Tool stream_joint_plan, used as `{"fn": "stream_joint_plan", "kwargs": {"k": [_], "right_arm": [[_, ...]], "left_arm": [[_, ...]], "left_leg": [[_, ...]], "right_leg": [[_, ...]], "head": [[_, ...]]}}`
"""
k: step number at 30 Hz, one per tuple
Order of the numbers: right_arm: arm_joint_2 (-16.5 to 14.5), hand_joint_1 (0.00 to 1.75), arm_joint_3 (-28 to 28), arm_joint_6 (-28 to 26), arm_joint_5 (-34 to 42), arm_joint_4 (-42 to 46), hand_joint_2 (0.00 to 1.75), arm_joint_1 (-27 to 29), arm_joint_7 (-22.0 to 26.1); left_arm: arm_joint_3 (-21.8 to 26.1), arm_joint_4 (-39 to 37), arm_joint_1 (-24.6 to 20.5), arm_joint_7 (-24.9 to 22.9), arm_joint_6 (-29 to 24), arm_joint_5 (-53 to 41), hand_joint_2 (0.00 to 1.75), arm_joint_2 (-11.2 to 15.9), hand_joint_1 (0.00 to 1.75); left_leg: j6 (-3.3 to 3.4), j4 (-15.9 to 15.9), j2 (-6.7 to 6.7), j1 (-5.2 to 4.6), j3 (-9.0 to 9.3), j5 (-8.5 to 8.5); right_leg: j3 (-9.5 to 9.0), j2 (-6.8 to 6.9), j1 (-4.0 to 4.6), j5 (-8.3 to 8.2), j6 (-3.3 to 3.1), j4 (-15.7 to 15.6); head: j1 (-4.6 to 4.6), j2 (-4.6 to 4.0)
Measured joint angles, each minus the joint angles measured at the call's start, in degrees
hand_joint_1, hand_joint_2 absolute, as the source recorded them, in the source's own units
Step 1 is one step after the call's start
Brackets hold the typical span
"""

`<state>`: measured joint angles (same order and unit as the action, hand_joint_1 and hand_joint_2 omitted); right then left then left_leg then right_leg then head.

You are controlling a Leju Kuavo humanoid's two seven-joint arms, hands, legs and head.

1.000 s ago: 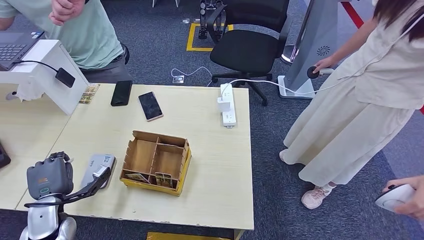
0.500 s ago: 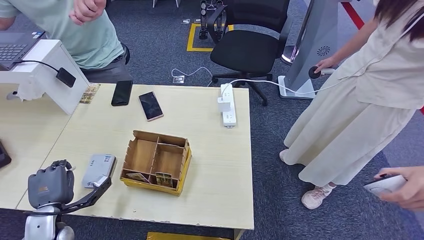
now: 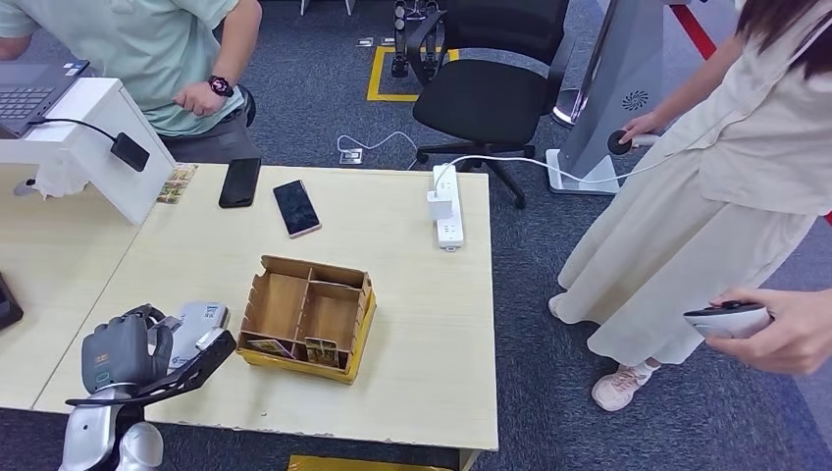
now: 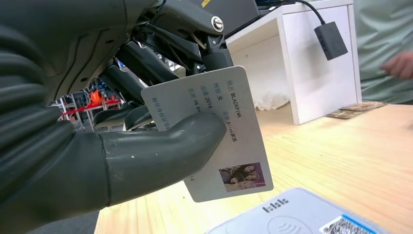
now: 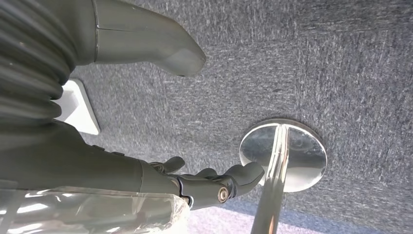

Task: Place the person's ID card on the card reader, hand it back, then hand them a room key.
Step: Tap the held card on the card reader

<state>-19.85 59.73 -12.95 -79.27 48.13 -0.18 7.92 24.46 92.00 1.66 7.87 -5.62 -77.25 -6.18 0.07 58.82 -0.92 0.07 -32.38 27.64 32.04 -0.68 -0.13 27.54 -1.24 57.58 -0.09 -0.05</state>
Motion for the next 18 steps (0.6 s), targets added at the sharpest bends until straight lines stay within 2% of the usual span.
{"fn": "stream_joint_plan", "kwargs": {"k": [8, 18], "right_arm": [[0.0, 0.0, -0.5, 0.3, 0.1, 0.5, 1.75, 0.0, -0.1], [0.0, 0.0, -0.8, 0.3, 0.1, 0.5, 1.75, -0.1, -0.2]], "left_arm": [[1.5, 1.0, -2.3, 0.9, 2.5, 5.3, 1.75, -1.9, 1.75], [2.2, 1.5, -4.1, 0.7, 3.3, 6.8, 1.75, -3.3, 1.75]], "left_leg": [[0.0, 0.0, 0.0, 0.0, -0.01, 0.0], [0.0, 0.0, 0.0, 0.0, -0.01, 0.0]], "right_leg": [[0.0, 0.01, 0.0, 0.0, 0.0, 0.0], [0.01, 0.0, 0.0, -0.01, 0.0, 0.0]], "head": [[0.01, -0.01], [0.01, 0.01]]}}
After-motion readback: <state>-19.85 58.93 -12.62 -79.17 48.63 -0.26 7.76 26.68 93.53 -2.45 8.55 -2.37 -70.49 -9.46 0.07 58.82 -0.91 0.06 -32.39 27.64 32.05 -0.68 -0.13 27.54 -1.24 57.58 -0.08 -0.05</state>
